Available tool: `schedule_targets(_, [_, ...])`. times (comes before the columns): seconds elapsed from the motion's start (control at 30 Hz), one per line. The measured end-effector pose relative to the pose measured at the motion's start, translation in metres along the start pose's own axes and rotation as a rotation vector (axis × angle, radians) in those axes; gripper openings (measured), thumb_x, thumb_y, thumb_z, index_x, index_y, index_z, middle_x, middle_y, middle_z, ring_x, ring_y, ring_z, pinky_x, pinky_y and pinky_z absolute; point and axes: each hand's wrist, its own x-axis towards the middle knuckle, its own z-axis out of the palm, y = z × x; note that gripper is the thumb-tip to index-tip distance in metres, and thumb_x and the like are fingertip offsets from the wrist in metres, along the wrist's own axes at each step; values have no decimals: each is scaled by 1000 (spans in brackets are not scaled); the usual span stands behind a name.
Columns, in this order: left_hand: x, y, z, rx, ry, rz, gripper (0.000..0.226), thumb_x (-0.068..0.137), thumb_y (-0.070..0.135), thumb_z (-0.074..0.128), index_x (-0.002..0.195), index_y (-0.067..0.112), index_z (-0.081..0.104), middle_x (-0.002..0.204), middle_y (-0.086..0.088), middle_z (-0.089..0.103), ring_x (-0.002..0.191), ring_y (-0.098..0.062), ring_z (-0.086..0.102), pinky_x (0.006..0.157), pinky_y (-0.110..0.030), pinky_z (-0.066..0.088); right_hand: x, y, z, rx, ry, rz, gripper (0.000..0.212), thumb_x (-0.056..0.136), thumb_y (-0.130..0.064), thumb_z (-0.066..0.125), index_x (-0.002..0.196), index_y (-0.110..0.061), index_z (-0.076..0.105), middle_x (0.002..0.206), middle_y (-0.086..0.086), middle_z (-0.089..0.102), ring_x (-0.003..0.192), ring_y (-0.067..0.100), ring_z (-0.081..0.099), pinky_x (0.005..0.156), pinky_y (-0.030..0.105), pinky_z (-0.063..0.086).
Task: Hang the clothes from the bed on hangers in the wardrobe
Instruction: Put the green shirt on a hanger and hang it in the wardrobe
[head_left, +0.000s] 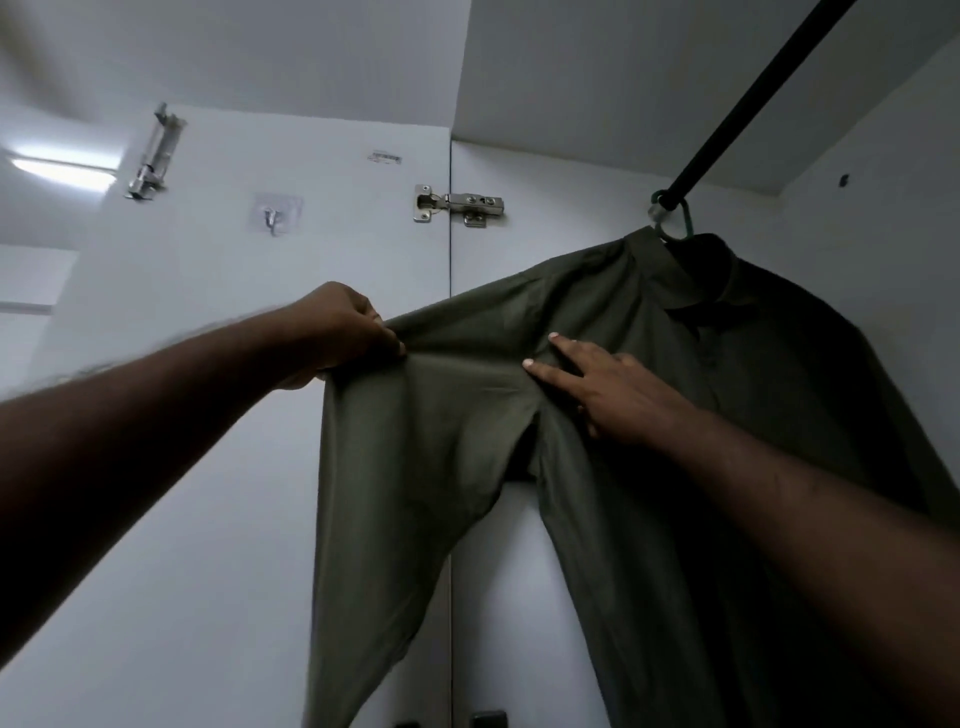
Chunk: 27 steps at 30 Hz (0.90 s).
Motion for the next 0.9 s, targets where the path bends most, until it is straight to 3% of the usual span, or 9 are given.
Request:
schedule_targets(0.13, [-22, 4, -16, -65, -1, 44, 12, 82, 8, 73, 77, 12, 63, 76, -9, 63, 70, -22, 59, 53, -23, 45, 13, -11, -8, 361, -4, 54, 56, 97, -16, 48, 150, -28, 37, 160, 12, 23, 146, 26, 24, 116, 32, 25])
schedule_targets(0.2, [-43, 13, -14, -135, -71, 86, 9, 83, 7, 73, 88, 9, 65, 76, -10, 67, 69, -22, 63, 49, -24, 48, 16, -17, -23, 676, 18, 158, 40, 102, -35, 46, 135, -16, 58, 146, 14, 48, 134, 26, 44, 112, 29, 30])
schedule_targets(0.3, [-79, 29, 12, -155, -205, 196, 18, 82, 5, 72, 98, 8, 65, 70, -7, 64, 58, -17, 61, 46, -24, 48, 15, -26, -56, 1298, -22, 348, 72, 85, -76, 36, 110, -16, 69, 113, 2, 70, 93, 11, 66, 84, 26, 49])
schedule_targets(0.37, [-100, 36, 43, -121, -297, 284, 25, 83, 7, 73, 105, 10, 62, 75, -8, 64, 46, -10, 57, 39, -20, 43, 13, -26, -73, 1478, -43, 335, 58, 84, -74, 47, 102, -22, 65, 93, -6, 67, 78, 9, 63, 69, 27, 47])
schedule_targets(0.43, [-118, 39, 76, -99, -415, 340, 35, 84, 14, 74, 115, 16, 57, 86, -8, 67, 40, -4, 54, 38, -18, 41, 7, -22, -84, 1392, -15, 337, 37, 85, -49, 69, 96, -14, 69, 88, 2, 70, 78, 18, 66, 70, 35, 53])
schedule_targets(0.53, [-139, 35, 113, -74, -548, 446, 29, 88, 27, 71, 114, 16, 62, 89, -5, 72, 43, -3, 57, 42, -17, 44, -8, -8, -96, 1220, -9, 426, 30, 84, -14, 74, 106, 5, 67, 99, 17, 73, 92, 30, 71, 89, 45, 57])
schedule_targets(0.7, [-135, 14, 130, -261, -3, 695, 9, 92, 26, 63, 95, 20, 69, 74, 6, 66, 51, -9, 58, 50, -19, 45, -46, 34, -115, 1070, -82, 493, 19, 84, -15, 74, 101, -11, 68, 103, 10, 71, 96, 28, 69, 91, 45, 56])
schedule_targets(0.8, [-130, -3, 147, -441, 288, 517, 12, 91, 15, 63, 97, 25, 59, 74, 8, 63, 49, -13, 56, 48, -28, 43, -61, 57, -121, 1060, -12, 538, 11, 86, -16, 72, 96, -16, 66, 103, 6, 68, 96, 22, 66, 87, 36, 54])
schedule_targets(0.9, [-132, -17, 178, -443, 268, 392, 24, 87, 19, 67, 101, 33, 54, 82, 15, 63, 63, -10, 62, 53, -24, 43, -66, 72, -125, 1050, 119, 616, 13, 91, -18, 67, 98, -6, 67, 99, 10, 68, 90, 23, 65, 82, 36, 56])
